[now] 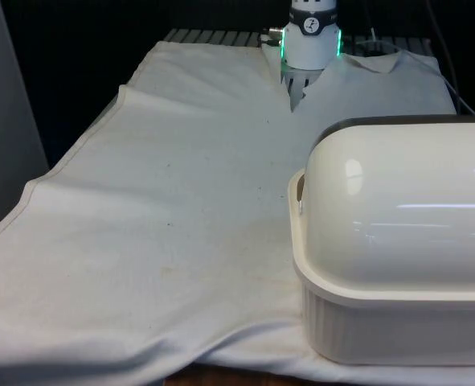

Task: Open the lid, then close it.

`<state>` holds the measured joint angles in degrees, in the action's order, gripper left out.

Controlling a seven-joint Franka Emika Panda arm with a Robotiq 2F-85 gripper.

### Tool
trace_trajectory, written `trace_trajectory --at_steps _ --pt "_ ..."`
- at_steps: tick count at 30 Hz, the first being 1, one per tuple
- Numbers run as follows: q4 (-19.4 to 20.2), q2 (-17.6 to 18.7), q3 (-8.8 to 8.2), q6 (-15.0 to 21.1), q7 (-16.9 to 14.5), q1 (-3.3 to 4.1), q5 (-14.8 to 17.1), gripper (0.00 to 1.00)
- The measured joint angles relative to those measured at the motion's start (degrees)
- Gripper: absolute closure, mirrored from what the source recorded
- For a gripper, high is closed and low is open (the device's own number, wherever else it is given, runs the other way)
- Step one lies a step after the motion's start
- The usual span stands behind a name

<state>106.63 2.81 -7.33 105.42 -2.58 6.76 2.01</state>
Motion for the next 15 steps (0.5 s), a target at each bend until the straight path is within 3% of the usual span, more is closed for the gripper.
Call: trace_trajectory --at_steps 9,15 --pt "0.3 0.0 0.06 0.6 -0.6 0.06 0.1 1.00" --pt "1.9 -0.2 0.06 3.4 -2.2 0.00 1.4 1.00"
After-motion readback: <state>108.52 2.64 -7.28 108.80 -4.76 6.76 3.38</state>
